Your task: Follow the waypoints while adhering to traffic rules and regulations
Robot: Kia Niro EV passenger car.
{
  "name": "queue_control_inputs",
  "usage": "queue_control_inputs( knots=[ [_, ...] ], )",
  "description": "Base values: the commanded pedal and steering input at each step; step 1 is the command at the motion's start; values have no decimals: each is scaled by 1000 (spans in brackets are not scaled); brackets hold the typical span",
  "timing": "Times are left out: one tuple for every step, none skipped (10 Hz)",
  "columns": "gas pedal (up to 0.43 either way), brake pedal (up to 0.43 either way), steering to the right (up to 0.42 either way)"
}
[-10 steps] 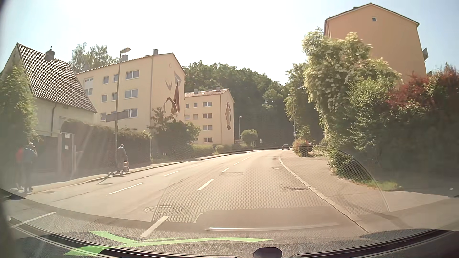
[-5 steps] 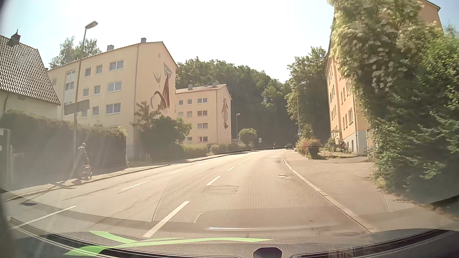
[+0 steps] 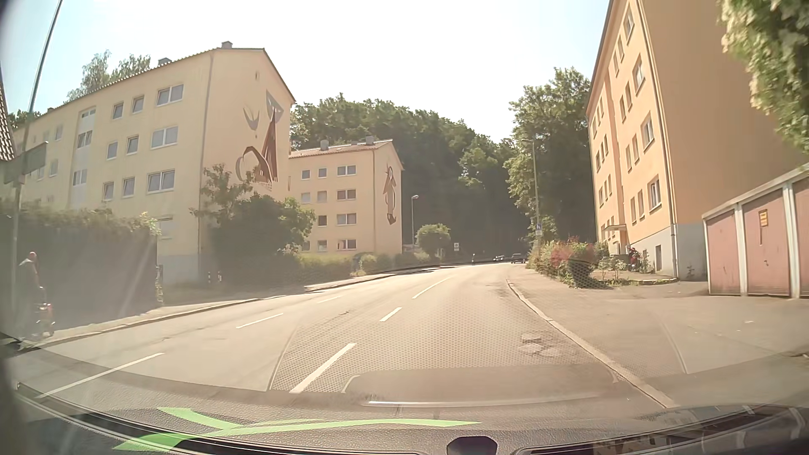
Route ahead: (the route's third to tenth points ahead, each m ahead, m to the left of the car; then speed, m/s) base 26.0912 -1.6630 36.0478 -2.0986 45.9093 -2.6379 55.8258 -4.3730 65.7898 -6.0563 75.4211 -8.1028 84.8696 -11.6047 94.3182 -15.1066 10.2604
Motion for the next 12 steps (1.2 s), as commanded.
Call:
queue_control_inputs(
  knots=[
    [209, 0, 4],
    [209, 0, 6],
    [209, 0, 10],
    [209, 0, 13],
    [209, 0, 15],
    [209, 0, 16],
    [209, 0, 16],
    [209, 0, 16],
    [209, 0, 16],
    [209, 0, 16],
    [209, 0, 16],
    [209, 0, 16]
  ],
)
